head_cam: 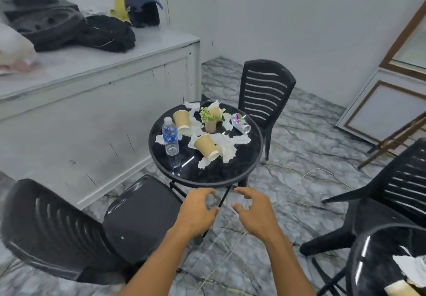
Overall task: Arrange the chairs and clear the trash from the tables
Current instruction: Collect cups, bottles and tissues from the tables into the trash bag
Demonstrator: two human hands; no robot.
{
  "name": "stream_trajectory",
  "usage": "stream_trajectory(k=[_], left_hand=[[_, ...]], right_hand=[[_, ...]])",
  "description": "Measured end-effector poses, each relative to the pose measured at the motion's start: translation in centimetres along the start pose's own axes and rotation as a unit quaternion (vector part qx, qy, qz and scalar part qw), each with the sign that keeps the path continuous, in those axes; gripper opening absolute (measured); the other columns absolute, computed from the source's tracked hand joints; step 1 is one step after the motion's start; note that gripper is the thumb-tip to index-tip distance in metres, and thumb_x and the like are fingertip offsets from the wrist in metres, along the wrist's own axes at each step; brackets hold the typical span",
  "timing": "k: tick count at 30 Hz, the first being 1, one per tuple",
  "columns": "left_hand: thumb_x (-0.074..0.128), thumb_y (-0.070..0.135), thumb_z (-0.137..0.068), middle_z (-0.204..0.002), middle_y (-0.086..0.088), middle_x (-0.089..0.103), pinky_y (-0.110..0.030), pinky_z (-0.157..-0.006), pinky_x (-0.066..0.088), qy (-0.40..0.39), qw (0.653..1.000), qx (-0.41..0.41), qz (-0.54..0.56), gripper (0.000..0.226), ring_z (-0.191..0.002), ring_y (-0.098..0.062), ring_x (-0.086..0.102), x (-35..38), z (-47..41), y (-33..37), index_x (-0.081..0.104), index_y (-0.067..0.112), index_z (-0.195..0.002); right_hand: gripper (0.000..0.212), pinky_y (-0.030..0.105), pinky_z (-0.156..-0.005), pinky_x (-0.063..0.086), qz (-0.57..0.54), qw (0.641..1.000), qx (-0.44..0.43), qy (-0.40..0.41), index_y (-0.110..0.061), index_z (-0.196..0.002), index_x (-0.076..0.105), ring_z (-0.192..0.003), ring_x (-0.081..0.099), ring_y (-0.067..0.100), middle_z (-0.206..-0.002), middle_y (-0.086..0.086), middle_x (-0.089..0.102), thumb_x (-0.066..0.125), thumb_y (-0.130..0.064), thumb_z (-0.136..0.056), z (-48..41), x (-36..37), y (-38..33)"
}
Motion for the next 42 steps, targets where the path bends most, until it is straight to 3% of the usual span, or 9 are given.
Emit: stream_trajectory(k=[7,11,17,21,27,32,37,40,42], left_hand=[[0.070,0.028,-0.087,-0.134,0.012,0.055,-0.017,-0.099,0.030,0.028,0.999,-0.025,0.036,0.051,-0.130,-0.008,0.044,1.5,-7.0,-0.9,0.055,0.025,-0.136],[0.073,0.029,-0.085,-0.134,0.008,0.054,-0.017,-0.098,0.030,0.041,0.996,-0.051,0.060,0.057,-0.127,-0.008,0.044,1.7,-13.6,-1.3,0.054,0.024,-0.138],[0.074,0.031,-0.084,-0.138,0.004,0.050,-0.022,-0.100,0.035,0.035,0.993,-0.098,0.060,0.060,-0.126,-0.013,0.047,2.0,-21.2,-2.4,0.050,0.027,-0.139],[0.074,0.028,-0.084,-0.142,0.004,0.049,-0.029,-0.104,0.039,0.057,0.989,-0.119,0.061,0.062,-0.128,-0.017,0.043,2.1,-24.5,-3.0,0.049,0.022,-0.140],[0.071,0.028,-0.084,-0.153,0.003,0.036,-0.039,-0.108,0.040,0.107,0.973,-0.201,0.046,0.067,-0.136,-0.024,0.037,2.6,-27.8,-4.3,0.043,0.019,-0.145],[0.070,0.042,-0.077,-0.144,0.003,0.039,-0.047,-0.089,0.051,0.165,0.937,-0.307,0.027,0.078,-0.121,-0.028,0.046,3.6,-30.6,-4.2,0.031,0.026,-0.143],[0.073,0.050,-0.077,-0.155,-0.003,0.028,-0.050,-0.099,0.048,0.211,0.885,-0.415,0.023,0.100,-0.129,-0.032,0.043,5.3,-33.0,-3.3,0.013,0.025,-0.154],[0.076,0.044,-0.078,-0.148,-0.005,0.039,-0.051,-0.094,0.050,0.236,0.863,-0.445,0.025,0.102,-0.121,-0.033,0.050,6.1,-33.8,-3.1,0.011,0.027,-0.154],[0.077,0.040,-0.079,-0.143,-0.006,0.045,-0.050,-0.092,0.051,0.239,0.858,-0.455,0.019,0.102,-0.118,-0.032,0.052,6.6,-34.3,-3.0,0.011,0.026,-0.155]], right_hand=[[0.037,0.031,-0.098,0.048,0.005,0.999,-0.009,-0.039,-0.031,-0.120,0.064,-0.111,0.054,0.003,-0.121,-0.015,0.061,0.072,-0.028,-0.084,-7.3,0.5,1.5],[0.038,0.018,-0.090,0.043,0.033,0.997,-0.027,-0.061,-0.033,-0.120,0.064,-0.108,0.053,0.000,-0.118,-0.017,0.059,0.071,-0.029,-0.083,-14.2,0.3,1.7],[0.038,0.023,-0.095,0.046,0.040,0.995,-0.019,-0.085,-0.029,-0.119,0.065,-0.111,0.054,0.003,-0.120,-0.015,0.061,0.072,-0.024,-0.082,-22.8,0.2,2.0],[0.042,0.012,-0.084,0.042,0.058,0.989,-0.026,-0.132,-0.030,-0.121,0.063,-0.094,0.058,0.000,-0.119,-0.013,0.061,0.074,-0.025,-0.081,-27.3,1.0,1.7],[0.045,0.028,-0.104,0.041,0.080,0.980,-0.037,-0.179,-0.028,-0.124,0.061,-0.121,0.050,0.008,-0.126,-0.013,0.057,0.072,-0.023,-0.081,-35.2,2.3,2.5],[0.044,0.019,-0.097,0.039,0.072,0.973,-0.067,-0.209,-0.026,-0.124,0.060,-0.116,0.049,0.004,-0.122,-0.016,0.053,0.073,-0.022,-0.082,-41.8,2.8,3.4],[0.040,0.027,-0.096,0.043,0.083,0.982,-0.067,-0.153,-0.023,-0.116,0.064,-0.114,0.052,0.014,-0.119,-0.007,0.060,0.075,-0.018,-0.078,-47.7,0.9,5.8],[0.043,0.029,-0.099,0.041,0.128,0.981,-0.077,-0.126,-0.022,-0.117,0.064,-0.119,0.048,0.015,-0.123,-0.003,0.059,0.077,-0.021,-0.077,-50.3,-0.1,6.7],[0.047,0.041,-0.098,0.045,0.179,0.972,-0.101,-0.115,-0.018,-0.119,0.065,-0.122,0.047,0.022,-0.124,0.002,0.061,0.079,-0.023,-0.074,-51.6,-0.3,7.1]])
Point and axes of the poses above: each hand's wrist, its own z-axis away from the middle knuckle, its own x-axis out of the palm, y = z × x, the point moved 5 cm from there along -z, towards the middle knuckle
